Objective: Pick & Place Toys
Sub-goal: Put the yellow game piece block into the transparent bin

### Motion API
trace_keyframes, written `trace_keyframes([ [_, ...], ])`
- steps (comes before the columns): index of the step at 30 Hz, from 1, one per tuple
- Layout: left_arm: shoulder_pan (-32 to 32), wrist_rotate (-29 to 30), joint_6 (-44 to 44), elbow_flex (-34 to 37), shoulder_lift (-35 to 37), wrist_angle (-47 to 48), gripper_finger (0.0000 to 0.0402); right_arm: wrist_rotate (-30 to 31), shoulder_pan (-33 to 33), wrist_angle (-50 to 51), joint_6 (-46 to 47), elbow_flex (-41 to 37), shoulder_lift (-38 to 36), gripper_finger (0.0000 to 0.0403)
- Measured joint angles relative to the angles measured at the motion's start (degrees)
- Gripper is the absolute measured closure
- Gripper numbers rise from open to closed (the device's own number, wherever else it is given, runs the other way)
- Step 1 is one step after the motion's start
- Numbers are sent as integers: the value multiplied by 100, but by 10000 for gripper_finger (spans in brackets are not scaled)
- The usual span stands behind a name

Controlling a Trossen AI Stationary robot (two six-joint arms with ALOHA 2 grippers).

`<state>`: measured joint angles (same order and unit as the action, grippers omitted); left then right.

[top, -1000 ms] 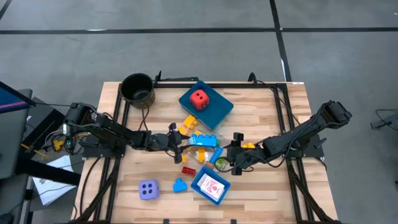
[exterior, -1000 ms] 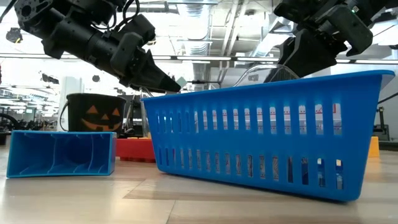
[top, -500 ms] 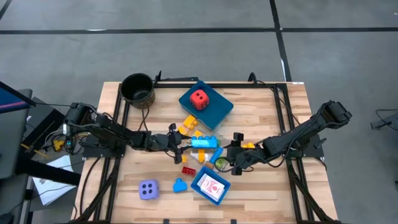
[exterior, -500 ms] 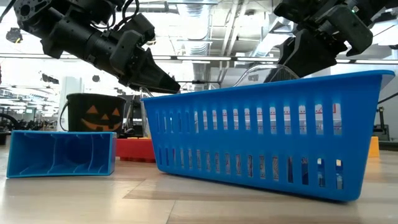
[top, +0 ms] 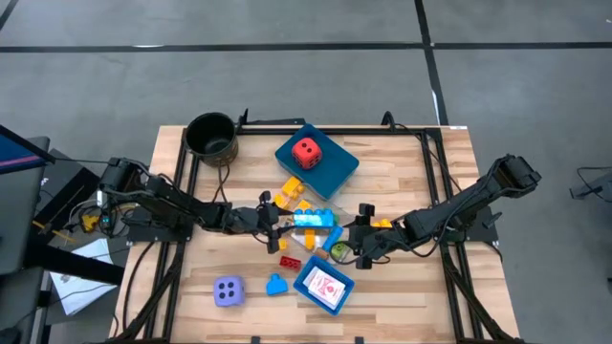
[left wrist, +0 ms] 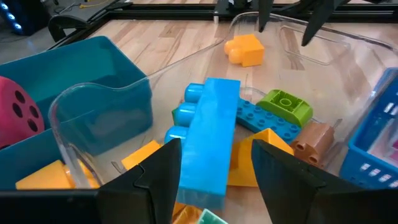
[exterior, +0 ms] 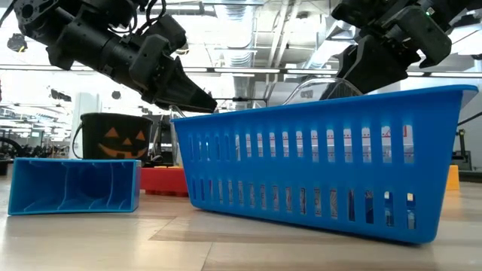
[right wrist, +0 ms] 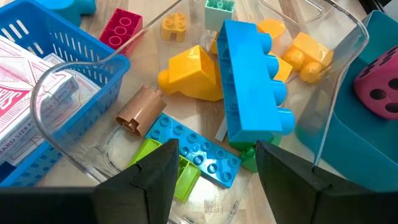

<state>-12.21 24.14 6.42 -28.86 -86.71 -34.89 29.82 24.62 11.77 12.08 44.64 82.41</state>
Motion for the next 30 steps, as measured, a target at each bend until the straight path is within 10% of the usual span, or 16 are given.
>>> trace_keyframes([
  [8, -478, -4, -37, 9, 881, 338, 215, 0, 0, 2, 0, 0, 0, 198],
  [18, -1762, -7, 1147, 82, 2181, 3466, 215, 0, 0, 2, 6, 0, 0, 198],
  [30, -1853, -4, 1802, 1400, 2251, 2221, 215, 0, 0, -7, 130, 0, 0, 198],
])
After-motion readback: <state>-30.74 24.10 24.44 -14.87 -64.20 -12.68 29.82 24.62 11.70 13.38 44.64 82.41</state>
